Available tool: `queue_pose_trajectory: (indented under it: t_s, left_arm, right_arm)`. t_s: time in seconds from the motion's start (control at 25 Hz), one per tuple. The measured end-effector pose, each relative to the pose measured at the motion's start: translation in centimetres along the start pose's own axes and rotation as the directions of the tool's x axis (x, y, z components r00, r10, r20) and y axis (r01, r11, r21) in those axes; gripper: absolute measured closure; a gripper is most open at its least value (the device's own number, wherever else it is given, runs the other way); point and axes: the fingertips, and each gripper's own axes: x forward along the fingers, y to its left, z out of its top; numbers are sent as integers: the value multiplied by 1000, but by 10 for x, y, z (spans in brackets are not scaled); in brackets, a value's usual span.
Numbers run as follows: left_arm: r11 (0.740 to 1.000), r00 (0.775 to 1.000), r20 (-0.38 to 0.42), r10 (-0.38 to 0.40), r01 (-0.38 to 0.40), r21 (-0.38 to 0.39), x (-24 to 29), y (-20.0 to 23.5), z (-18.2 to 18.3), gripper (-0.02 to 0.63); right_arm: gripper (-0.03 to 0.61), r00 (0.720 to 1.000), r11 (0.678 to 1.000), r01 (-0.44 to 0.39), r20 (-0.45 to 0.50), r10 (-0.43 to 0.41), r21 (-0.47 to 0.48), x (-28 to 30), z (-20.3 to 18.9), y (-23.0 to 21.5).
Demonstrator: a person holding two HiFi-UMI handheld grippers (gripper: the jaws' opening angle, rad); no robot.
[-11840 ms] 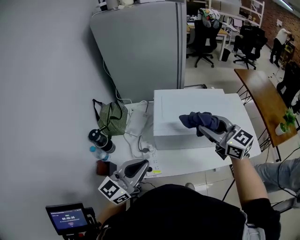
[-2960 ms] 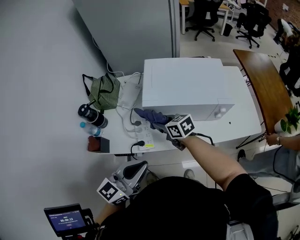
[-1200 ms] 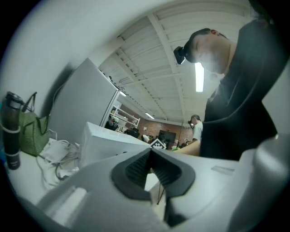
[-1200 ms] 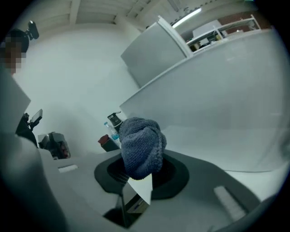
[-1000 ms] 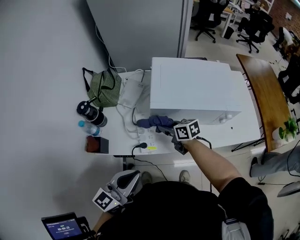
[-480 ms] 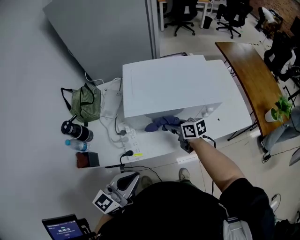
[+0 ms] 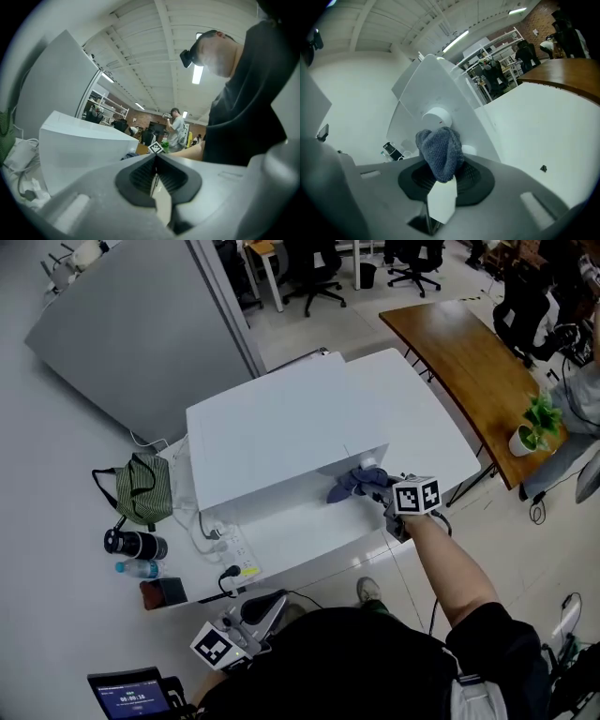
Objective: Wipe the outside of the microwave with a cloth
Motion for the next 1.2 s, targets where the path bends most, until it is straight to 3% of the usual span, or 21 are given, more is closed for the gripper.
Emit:
queue_pose_trajectory:
  t_s: [0.4, 0.68, 0.76, 0.92, 1.08, 1.2]
  left_arm:
    - [999, 999, 19, 50, -50, -3, -27, 4, 1, 611]
    - [993, 989, 97, 114, -112, -19, -71, 18, 0, 611]
    - [992, 985, 116, 126, -123, -31, -81, 21, -5, 611]
    - [987, 976, 149, 157, -148, -69, -100, 26, -12, 611]
    - [976, 964, 164, 211, -199, -84, -123, 28, -16, 611]
    - [964, 953, 154, 262, -251, -91, -143, 28, -21, 611]
  right_arm:
    - [499, 999, 999, 49, -14, -50, -22, -18, 0, -14]
    - [503, 981, 979, 193, 2, -193, -70, -48, 3, -34]
    - [505, 989, 983, 145, -23, -149, -110, -37, -10, -6]
    - [505, 989, 983, -68, -142, 44, -170, 30, -51, 84]
    - [505, 931, 949, -253, -315, 186, -186, 120, -106, 161]
    - [505, 898, 930, -315, -376, 228, -187, 178, -128, 205]
